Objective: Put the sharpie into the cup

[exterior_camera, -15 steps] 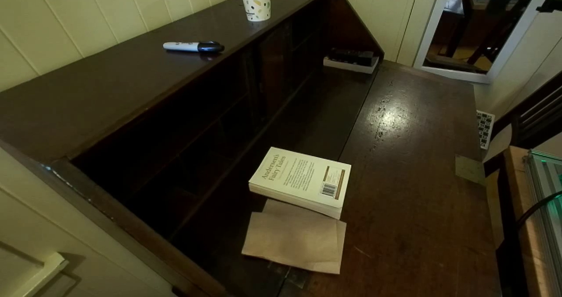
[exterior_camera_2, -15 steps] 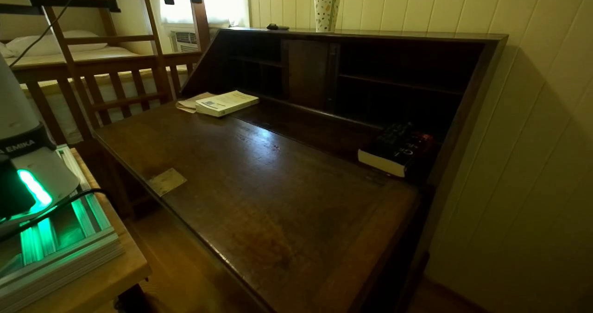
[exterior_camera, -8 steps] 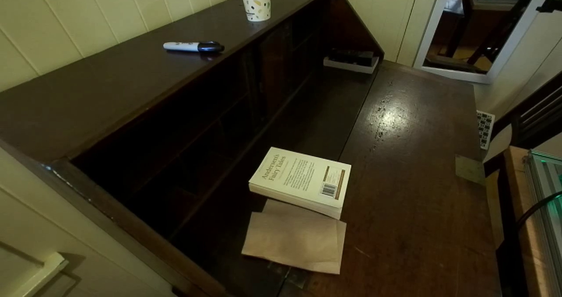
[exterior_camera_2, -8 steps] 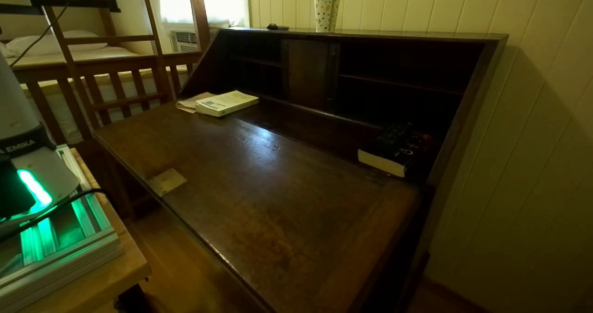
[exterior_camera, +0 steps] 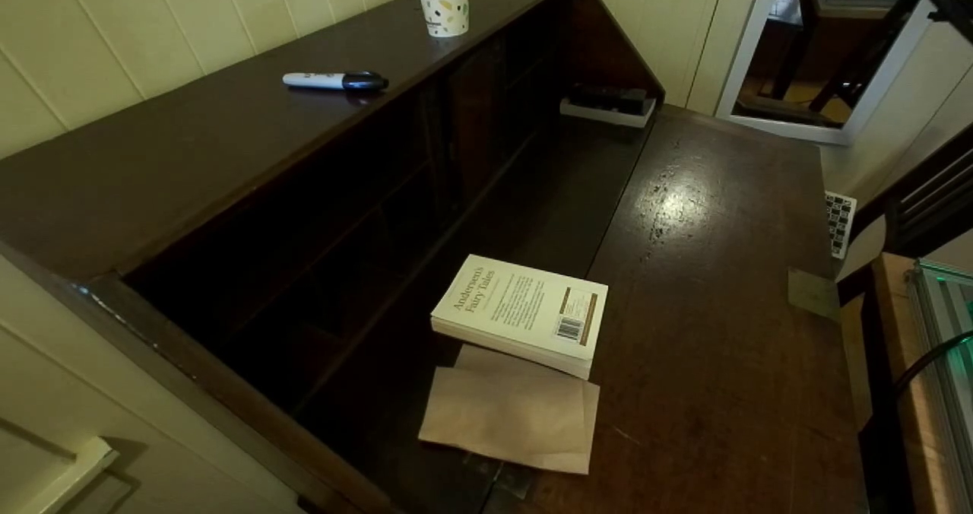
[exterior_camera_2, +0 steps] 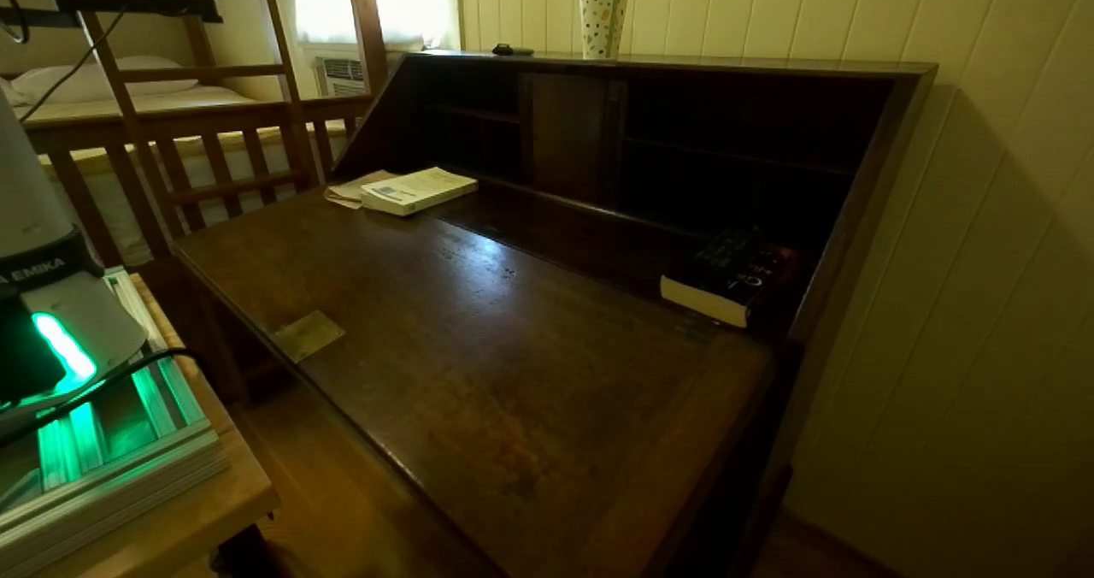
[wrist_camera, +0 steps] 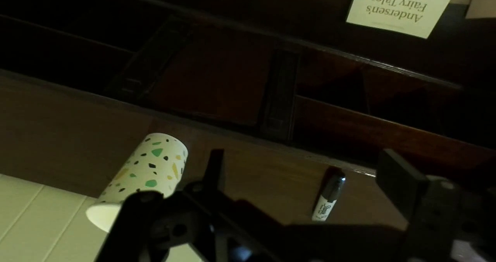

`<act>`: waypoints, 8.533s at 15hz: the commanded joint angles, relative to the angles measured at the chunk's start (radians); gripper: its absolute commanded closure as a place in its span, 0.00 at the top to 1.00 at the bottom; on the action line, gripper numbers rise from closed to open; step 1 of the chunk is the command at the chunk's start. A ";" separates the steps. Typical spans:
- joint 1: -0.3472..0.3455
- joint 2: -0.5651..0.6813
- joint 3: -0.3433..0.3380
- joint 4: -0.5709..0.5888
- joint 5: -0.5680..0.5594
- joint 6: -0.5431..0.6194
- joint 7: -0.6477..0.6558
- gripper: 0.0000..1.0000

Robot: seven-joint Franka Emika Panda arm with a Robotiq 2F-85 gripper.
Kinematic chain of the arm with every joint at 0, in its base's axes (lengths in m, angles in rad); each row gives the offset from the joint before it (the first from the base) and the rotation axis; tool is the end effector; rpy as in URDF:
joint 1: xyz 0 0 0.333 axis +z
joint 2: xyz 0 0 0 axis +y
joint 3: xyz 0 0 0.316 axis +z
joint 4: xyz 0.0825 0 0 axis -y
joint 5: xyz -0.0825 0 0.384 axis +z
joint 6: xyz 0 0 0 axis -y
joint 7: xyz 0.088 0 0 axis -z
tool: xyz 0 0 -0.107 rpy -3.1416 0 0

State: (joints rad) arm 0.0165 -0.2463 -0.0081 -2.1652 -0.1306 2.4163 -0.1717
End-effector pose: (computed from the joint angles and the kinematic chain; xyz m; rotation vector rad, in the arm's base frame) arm 0.5205 0.0034 0.5541 2.8836 0.3706 0.7225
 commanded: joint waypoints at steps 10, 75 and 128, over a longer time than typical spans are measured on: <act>0.000 0.051 0.013 0.049 0.000 -0.002 0.012 1.00; 0.065 0.811 0.042 0.851 0.101 0.011 0.238 0.06; 0.261 0.639 -0.557 0.530 -0.263 0.814 0.721 0.06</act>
State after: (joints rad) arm 0.2266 0.3345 -0.4932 -1.6901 -0.3857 3.1868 0.4940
